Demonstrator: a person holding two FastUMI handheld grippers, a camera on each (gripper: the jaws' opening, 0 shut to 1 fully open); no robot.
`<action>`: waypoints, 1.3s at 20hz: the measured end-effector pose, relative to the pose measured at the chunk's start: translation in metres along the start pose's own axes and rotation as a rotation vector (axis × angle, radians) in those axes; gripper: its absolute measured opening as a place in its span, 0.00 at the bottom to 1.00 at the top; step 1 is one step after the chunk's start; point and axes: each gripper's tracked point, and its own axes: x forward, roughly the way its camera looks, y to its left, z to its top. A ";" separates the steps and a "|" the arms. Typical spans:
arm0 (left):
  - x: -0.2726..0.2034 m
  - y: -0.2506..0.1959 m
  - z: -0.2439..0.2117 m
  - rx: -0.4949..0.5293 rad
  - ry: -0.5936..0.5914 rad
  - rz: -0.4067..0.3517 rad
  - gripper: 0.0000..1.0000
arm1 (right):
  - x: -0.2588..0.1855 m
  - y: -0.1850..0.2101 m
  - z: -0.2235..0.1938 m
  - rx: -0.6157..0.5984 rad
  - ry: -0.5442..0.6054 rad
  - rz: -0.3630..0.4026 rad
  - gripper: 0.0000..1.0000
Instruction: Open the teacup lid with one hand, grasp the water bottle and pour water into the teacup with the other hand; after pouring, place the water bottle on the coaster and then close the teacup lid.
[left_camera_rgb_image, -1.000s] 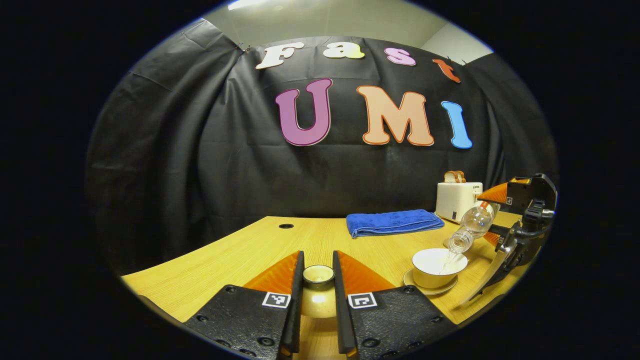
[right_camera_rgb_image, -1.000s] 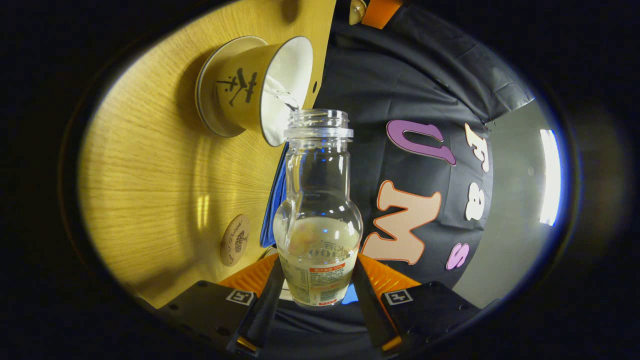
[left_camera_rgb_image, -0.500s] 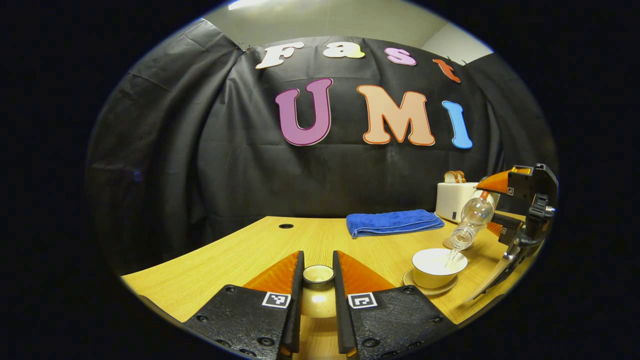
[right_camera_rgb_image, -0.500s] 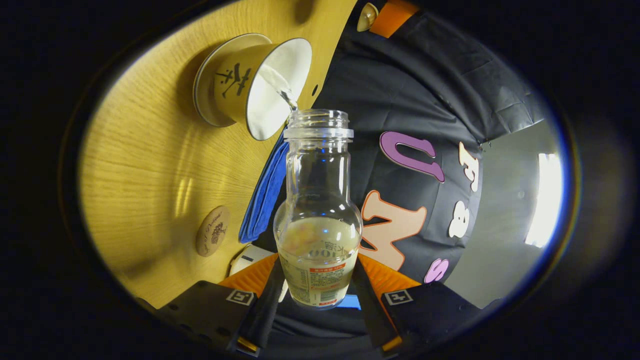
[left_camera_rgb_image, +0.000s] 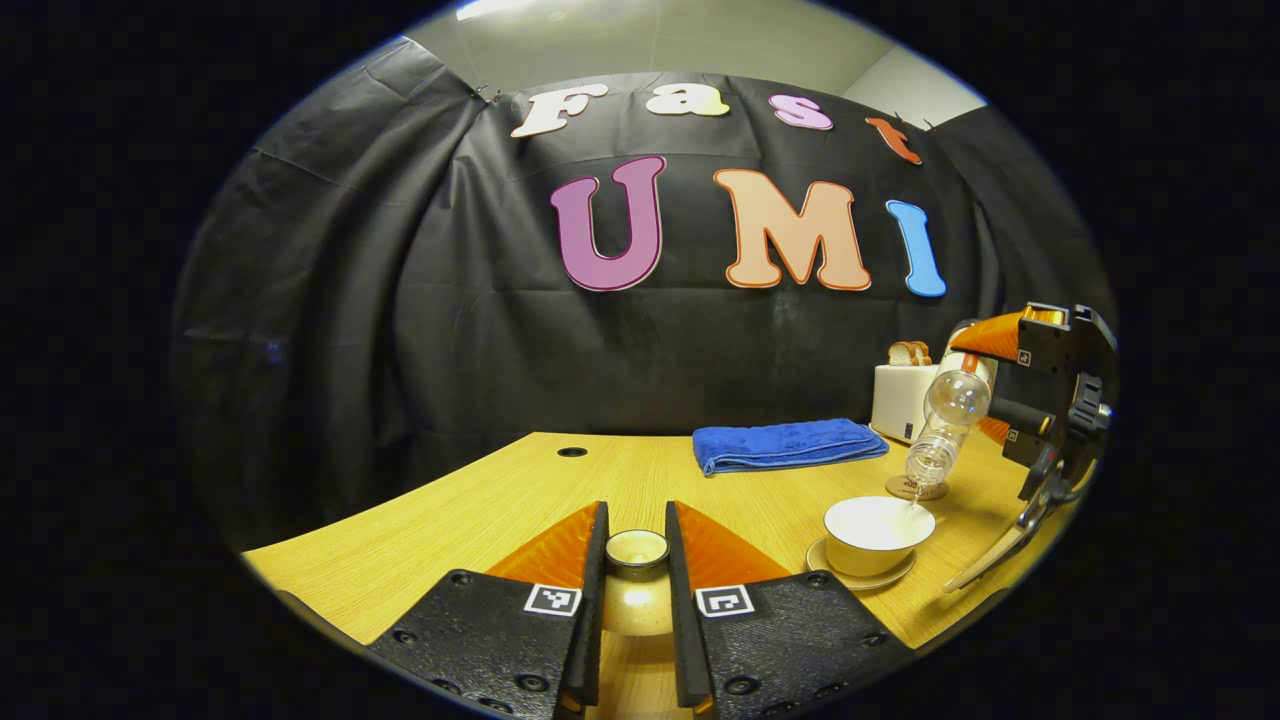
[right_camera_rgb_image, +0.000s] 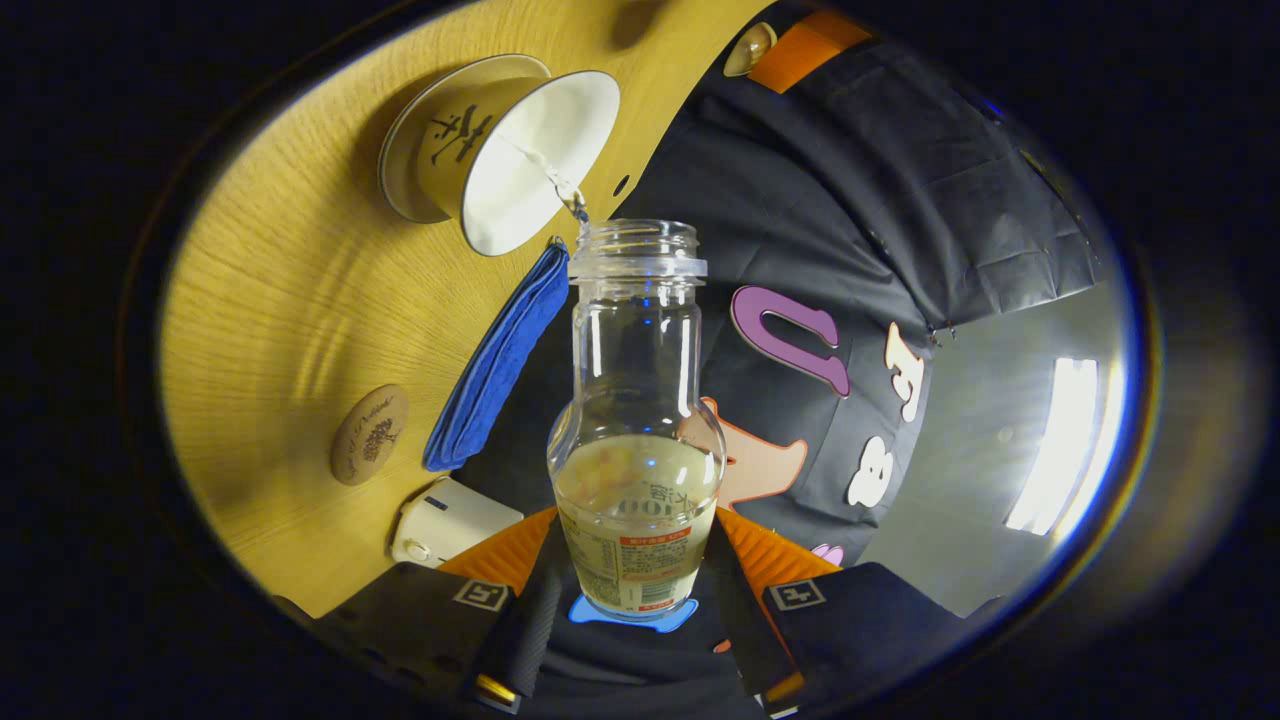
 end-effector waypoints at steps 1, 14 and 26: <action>-0.001 0.000 0.000 0.000 0.000 0.000 0.27 | 0.000 0.001 0.001 -0.004 -0.005 -0.002 0.78; -0.009 -0.001 0.000 -0.001 0.002 0.002 0.27 | -0.003 -0.008 0.012 -0.083 -0.043 -0.055 0.78; -0.007 -0.004 0.000 -0.001 0.002 0.001 0.27 | -0.018 0.050 0.010 0.473 0.073 0.206 0.79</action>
